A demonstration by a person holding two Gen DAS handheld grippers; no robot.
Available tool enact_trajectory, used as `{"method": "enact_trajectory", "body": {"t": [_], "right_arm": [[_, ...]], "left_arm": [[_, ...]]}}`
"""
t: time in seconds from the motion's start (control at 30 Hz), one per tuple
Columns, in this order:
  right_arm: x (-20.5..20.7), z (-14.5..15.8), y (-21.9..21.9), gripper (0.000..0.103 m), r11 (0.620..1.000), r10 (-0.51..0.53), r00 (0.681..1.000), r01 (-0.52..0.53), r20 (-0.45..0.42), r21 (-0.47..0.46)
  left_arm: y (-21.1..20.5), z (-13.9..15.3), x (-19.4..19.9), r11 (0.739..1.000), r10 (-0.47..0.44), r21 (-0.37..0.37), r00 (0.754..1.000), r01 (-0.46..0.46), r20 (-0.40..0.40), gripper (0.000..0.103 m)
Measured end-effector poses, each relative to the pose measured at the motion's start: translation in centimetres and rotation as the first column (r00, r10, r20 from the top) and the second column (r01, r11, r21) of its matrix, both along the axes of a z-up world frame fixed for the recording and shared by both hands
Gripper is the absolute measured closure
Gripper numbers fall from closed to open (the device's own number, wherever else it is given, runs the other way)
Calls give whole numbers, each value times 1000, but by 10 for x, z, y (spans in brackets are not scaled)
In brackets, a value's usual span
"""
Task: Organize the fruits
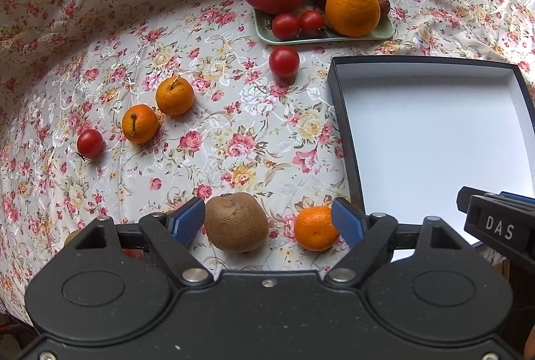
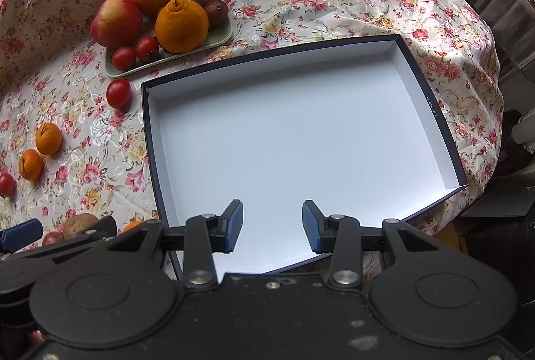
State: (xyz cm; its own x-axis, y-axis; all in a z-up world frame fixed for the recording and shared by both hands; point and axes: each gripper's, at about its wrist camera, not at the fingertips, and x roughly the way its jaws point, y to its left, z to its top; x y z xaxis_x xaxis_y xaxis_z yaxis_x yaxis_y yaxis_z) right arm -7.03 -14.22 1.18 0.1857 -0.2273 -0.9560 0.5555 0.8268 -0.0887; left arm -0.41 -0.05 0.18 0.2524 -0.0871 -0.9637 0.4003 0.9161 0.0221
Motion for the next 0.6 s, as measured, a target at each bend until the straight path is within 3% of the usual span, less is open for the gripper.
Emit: {"method": "enact_trajectory", "body": {"t": [0.6], "right_arm": [[1,-2,1,62,1000,8,1000,-8,-20,-8]], "left_arm": [[-2,0,-2,1000,-4,13,1000,4,12,20]]}}
